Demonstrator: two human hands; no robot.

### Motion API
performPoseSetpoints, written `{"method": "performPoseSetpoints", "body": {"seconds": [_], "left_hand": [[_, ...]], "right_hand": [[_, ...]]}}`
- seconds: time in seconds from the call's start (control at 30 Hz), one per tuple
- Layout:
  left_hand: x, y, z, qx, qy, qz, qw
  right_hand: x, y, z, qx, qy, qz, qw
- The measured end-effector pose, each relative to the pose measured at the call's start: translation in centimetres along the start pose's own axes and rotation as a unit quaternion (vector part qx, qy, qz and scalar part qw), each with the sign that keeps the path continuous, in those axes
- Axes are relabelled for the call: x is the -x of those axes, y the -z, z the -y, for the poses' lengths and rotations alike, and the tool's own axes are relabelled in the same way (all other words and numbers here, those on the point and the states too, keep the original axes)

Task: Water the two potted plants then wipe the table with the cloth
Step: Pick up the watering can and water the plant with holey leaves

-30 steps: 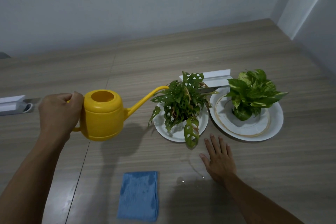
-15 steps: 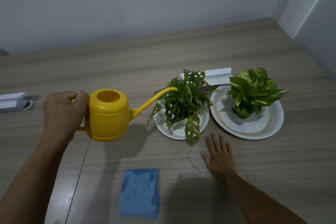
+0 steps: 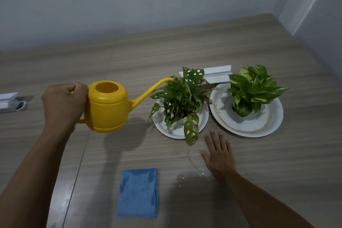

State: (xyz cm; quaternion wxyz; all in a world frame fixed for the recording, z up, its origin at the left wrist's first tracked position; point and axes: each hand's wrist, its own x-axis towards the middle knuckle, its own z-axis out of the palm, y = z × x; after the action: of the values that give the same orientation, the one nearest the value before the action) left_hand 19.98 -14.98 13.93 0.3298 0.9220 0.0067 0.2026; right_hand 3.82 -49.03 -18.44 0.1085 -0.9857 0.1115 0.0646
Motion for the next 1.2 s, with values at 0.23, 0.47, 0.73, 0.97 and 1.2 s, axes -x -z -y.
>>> {"method": "performPoseSetpoints", "body": {"seconds": [0.23, 0.47, 0.73, 0.97, 1.2], "left_hand": [[0.3, 0.9, 0.4, -0.002, -0.005, -0.007, 1.000], [1.3, 1.5, 0.2, 0.001, -0.019, 0.005, 1.000], [1.6, 0.8, -0.8, -0.009, -0.029, 0.003, 1.000], [1.0, 0.1, -1.5, 0.004, -0.013, -0.003, 1.000], [0.6, 0.9, -1.5, 0.001, 0.001, -0.012, 1.000]], "right_hand": [[0.1, 0.2, 0.0, 0.002, -0.005, 0.005, 1.000], [0.0, 0.0, -0.2, 0.015, -0.005, 0.004, 1.000], [0.0, 0.1, -0.2, 0.012, 0.000, 0.001, 1.000], [-0.1, 0.2, -0.3, 0.005, -0.002, -0.002, 1.000], [0.0, 0.2, -0.4, 0.002, 0.000, -0.003, 1.000]]}}
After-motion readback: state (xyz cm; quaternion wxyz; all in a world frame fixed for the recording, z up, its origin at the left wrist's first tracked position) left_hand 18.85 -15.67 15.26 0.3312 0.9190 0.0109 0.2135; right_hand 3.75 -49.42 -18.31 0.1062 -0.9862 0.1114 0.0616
